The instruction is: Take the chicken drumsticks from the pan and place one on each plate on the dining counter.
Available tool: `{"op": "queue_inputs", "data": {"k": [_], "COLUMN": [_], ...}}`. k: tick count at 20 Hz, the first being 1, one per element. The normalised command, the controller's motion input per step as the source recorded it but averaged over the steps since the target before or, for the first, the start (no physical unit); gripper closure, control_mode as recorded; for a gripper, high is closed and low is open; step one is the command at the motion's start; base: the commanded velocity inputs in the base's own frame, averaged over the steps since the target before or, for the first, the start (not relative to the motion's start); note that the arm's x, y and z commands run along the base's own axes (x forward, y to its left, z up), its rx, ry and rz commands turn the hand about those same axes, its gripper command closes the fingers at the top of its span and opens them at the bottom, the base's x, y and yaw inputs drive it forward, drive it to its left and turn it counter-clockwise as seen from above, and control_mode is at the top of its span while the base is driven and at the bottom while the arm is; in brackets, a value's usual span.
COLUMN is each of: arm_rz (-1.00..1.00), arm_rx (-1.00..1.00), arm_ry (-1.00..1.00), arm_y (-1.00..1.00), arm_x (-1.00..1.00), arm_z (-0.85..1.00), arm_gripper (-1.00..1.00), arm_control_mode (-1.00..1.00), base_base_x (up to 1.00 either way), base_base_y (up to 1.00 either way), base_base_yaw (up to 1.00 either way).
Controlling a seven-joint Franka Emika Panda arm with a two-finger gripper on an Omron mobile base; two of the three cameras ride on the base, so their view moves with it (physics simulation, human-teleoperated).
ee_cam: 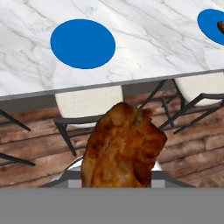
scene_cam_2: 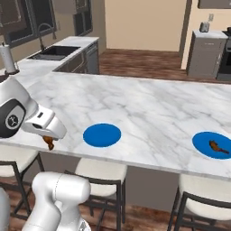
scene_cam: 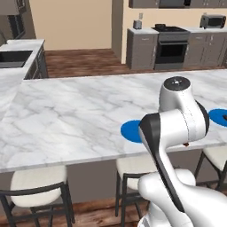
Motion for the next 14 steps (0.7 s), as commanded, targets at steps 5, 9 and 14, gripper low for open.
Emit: {"op": "queue_inputs", "data": {"k": [5, 9, 14], "arm_rz": [0.0, 0.0, 0.0], "arm_rx": [0.0, 0.0, 0.0], "arm_ry": [0.0, 0.0, 0.0], "arm_y": [0.0, 0.0, 0.0], "arm_x": [0.0, 0.0, 0.0], "arm_z": [0.0, 0.0, 0.0], "arm_gripper": [1.0, 1.0, 1.0], "arm_control_mode": [1.0, 1.0, 1.0], "base_base_x": [0.27, 0.27, 0.28], "base_base_y": [0.38, 0.17, 0.07], "base_base_yaw": [-0.13, -0.02, 0.0]}}
